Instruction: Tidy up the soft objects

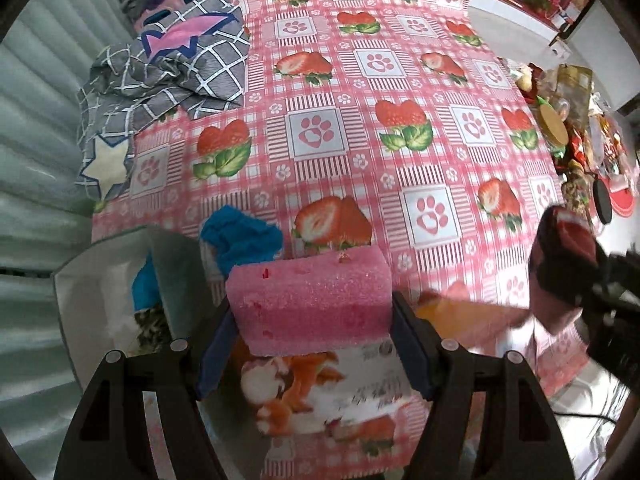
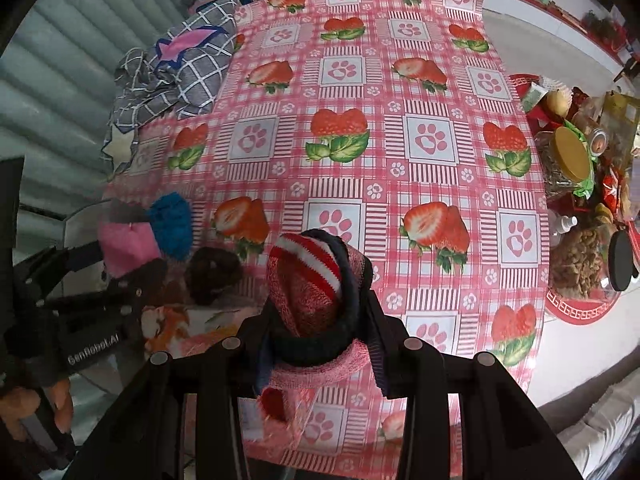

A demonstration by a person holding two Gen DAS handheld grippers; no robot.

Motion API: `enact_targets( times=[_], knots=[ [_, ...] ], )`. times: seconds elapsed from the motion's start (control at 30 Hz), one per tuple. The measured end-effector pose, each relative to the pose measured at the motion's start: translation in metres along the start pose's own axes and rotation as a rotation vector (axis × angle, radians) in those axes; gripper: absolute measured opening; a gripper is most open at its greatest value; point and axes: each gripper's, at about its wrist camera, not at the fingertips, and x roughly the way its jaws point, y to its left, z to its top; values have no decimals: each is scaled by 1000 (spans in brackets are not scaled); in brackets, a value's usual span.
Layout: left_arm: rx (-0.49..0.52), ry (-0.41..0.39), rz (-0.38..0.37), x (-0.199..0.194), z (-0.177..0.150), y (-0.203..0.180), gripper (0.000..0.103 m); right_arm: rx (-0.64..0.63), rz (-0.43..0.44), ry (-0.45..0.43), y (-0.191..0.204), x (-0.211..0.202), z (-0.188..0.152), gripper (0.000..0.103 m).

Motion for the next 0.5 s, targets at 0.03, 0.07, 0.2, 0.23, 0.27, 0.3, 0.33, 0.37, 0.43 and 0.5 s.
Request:
enact_targets(
  times=[0.03,0.07,0.2,0.23,0.27,0.3,0.33,0.37,0.43,0.5],
  knots=[
    [2,-5,2,-3,-4,1,75,-2,-2,-3,2,-2,-2,41],
    [3,-11,1,-6,-9,3,75,-3,-3,-6,6,-5,-4,41],
    [-19,-25,-6,-16,-28,13,75,-12,-5,-14,17,-15,-12,41],
    [-28,-27,-9,-19,-33,16,75,-17,-4,-14,21,-17,-15,41],
    [-35,-29,-11,-21,-38,18,75,-20,-3,-15,24,-18,-18,41],
    [-41,-31,-13,-22,-42,20,75,-25,-3,-14,27,-19,-20,41],
    [-47,-31,-15,-24,-46,22,75,-32,-4,-13,32,-21,-24,41],
    [-58,-31,-19,-25,-51,26,75,-35,-5,-12,34,-22,-25,41],
    [-73,-33,-25,-28,-59,31,75,-47,-4,-9,42,-24,-31,41],
    [-86,-37,-25,-31,-68,37,76,-55,-5,-10,48,-26,-36,41]
  ],
)
